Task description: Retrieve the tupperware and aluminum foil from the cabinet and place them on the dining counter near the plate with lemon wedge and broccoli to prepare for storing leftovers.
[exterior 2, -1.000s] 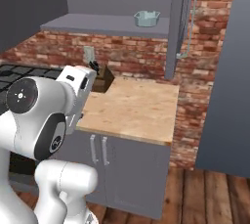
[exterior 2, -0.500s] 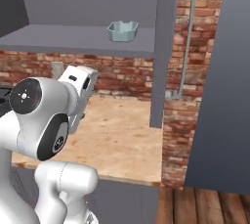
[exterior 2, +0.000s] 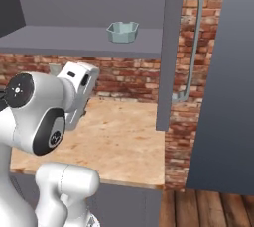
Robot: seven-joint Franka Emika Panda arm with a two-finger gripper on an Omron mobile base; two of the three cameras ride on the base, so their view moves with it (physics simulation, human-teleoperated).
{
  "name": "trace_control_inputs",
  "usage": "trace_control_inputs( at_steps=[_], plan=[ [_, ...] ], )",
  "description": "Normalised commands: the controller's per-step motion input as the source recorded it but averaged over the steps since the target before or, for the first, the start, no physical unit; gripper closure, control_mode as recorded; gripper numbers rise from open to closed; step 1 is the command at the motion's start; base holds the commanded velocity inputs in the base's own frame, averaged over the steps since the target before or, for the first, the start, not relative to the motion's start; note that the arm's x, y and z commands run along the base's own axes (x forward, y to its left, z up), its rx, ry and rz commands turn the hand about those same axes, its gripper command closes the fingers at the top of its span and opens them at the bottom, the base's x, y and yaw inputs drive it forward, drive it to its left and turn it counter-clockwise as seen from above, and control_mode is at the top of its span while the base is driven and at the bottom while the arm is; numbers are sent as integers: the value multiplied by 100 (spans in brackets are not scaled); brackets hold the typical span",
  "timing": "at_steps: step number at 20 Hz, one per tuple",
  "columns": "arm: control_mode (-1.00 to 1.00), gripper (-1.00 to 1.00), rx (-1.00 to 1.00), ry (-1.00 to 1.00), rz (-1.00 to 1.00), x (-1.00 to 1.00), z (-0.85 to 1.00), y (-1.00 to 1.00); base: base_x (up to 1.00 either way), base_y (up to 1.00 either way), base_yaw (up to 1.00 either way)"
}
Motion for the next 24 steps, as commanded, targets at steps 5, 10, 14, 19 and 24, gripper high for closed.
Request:
trace_control_inputs(
  at_steps=[5,10,14,19,24],
  plan=[
    [-100,-100,0,0,-13,0,51,8,0,0,0],
    [-100,-100,-3,0,-17,13,52,14,0,0,0],
    [-100,-100,3,-3,-27,16,20,16,0,0,0],
    [-100,-100,35,-18,-29,1,1,0,0,0,0],
    [-100,-100,50,-26,-29,1,4,1,0,0,0]
  ],
)
